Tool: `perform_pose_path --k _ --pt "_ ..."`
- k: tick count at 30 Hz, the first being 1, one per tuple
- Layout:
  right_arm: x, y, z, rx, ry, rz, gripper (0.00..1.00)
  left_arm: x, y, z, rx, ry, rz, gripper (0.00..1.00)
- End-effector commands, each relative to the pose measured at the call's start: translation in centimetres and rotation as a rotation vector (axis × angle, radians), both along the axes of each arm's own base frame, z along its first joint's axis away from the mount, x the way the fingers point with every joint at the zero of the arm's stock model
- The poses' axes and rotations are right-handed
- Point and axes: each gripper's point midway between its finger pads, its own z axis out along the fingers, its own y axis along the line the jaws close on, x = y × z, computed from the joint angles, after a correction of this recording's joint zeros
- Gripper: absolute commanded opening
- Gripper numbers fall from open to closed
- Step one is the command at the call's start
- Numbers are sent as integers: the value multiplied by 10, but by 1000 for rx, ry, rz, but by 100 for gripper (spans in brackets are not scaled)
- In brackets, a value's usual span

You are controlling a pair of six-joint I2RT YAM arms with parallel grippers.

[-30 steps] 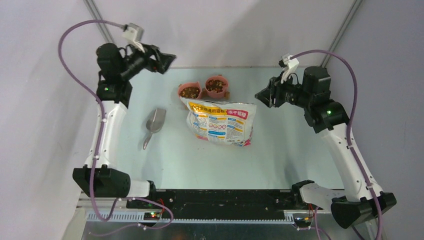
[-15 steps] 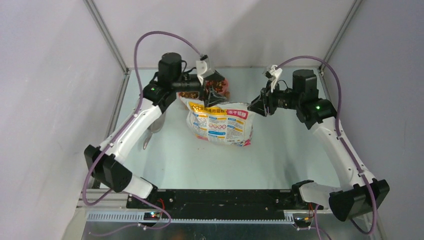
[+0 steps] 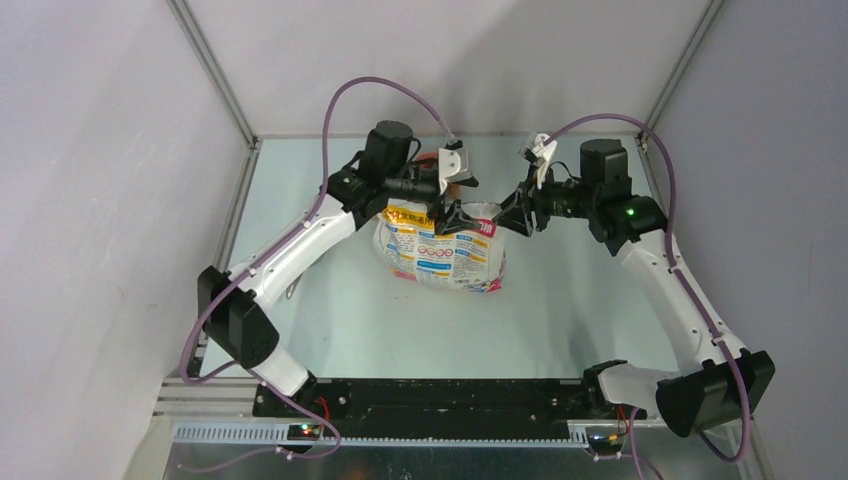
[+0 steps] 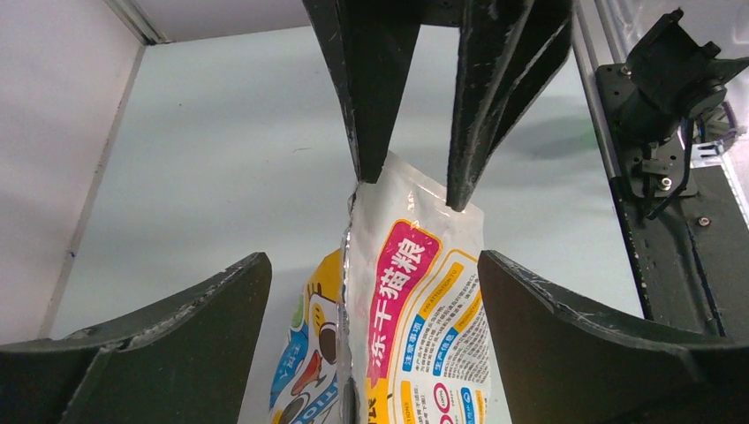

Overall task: Serve the pet food
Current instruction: Close the pet food bag at the center of the board.

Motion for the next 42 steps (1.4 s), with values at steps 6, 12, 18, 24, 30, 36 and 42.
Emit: perform_pose_path --k 6,12,18,24,30,36,42 --pt "-21 2 49 78 -170 52 52 17 -9 0 3 -66 41 86" --pt "-15 -4 54 79 -178 -9 54 21 -16 -3 -6 -48 45 76" --pt "-5 -7 22 -10 -138 5 55 17 -24 -5 -17 -25 35 68" --pt "6 -4 6 -62 -154 55 53 14 -29 -7 -21 -1 20 63" --pt "16 -2 -5 -88 -164 77 46 11 -31 -13 -14 22 0 59" --pt "31 -7 -6 -126 -208 29 51 15 -32 -16 -6 16 8 59" --pt "38 -7 -6 -135 -224 32 52 18 -35 -16 -10 18 6 58"
